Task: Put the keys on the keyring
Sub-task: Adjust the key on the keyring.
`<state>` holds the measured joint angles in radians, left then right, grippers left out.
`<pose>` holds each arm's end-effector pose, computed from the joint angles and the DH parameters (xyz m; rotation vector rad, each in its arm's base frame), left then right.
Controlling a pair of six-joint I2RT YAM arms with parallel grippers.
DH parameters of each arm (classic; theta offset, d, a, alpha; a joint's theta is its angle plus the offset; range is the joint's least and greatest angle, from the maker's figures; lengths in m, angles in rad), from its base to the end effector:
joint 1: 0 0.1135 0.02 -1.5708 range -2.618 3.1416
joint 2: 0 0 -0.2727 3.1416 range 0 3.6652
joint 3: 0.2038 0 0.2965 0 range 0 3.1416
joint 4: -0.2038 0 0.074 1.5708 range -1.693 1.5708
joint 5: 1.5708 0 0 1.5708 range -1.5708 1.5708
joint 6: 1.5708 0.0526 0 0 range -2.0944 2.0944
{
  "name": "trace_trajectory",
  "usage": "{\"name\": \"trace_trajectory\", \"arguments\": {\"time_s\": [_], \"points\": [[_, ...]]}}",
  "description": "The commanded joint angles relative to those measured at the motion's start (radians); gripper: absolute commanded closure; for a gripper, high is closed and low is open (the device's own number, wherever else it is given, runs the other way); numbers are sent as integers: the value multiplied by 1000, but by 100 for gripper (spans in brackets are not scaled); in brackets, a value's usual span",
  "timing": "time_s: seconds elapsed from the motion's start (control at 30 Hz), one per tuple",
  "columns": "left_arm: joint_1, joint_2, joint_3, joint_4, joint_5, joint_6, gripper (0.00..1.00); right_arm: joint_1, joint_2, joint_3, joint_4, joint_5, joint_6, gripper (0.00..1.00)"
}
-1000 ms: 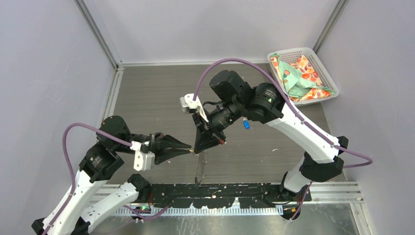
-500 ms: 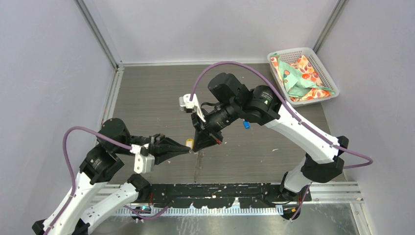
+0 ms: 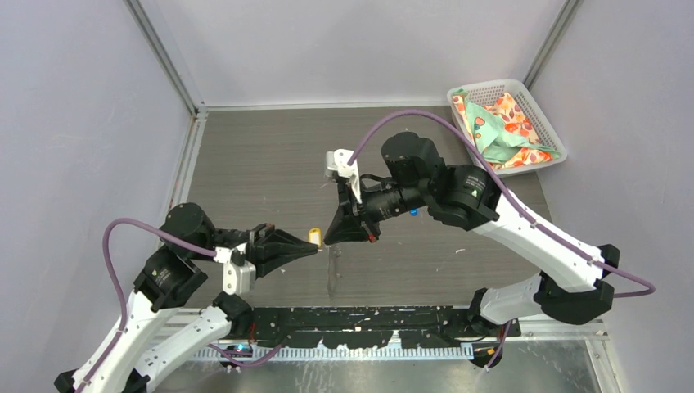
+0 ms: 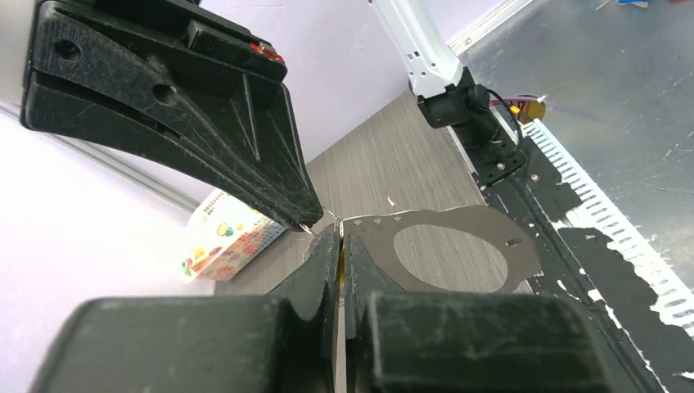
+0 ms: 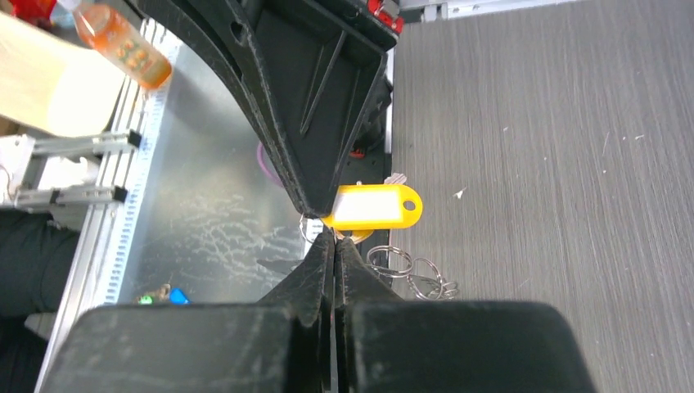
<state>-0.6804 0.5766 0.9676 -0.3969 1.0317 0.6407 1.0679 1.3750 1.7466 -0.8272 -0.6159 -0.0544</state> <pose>0.0788 -0.1219 0.4277 1.5102 0.6330 -0.8369 0.1279 0.2956 0.4909 -1.4908 1.5781 1.2367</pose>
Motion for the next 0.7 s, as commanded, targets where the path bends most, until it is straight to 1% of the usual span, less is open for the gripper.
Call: {"name": "trace_trajectory", "arguments": {"time_s": [0.0, 0.07, 0.23, 0.43, 0.5, 0.57, 0.63, 0.67], "points": [[-4, -12, -19, 60, 13, -21, 99, -1, -97, -94, 335, 58, 112, 99], [-4, -14, -22, 74, 18, -34, 100, -2, -126, -149, 432, 73, 146, 99], [-4, -9, -24, 83, 23, -46, 100, -2, -168, -235, 557, 105, 199, 99], [-4, -25, -52, 92, 2, -57, 99, -1, -219, -289, 629, 140, 220, 99], [-5, -30, -63, 102, -13, -81, 97, 0, -232, -301, 645, 150, 223, 99], [-4, -33, -68, 112, -28, -116, 88, -1, -247, -315, 658, 157, 223, 99], [-4, -37, -74, 130, -45, -161, 70, 0, -259, -329, 669, 160, 228, 99], [-5, -41, -74, 147, -58, -197, 63, 0, -266, -336, 675, 164, 228, 99]]}}
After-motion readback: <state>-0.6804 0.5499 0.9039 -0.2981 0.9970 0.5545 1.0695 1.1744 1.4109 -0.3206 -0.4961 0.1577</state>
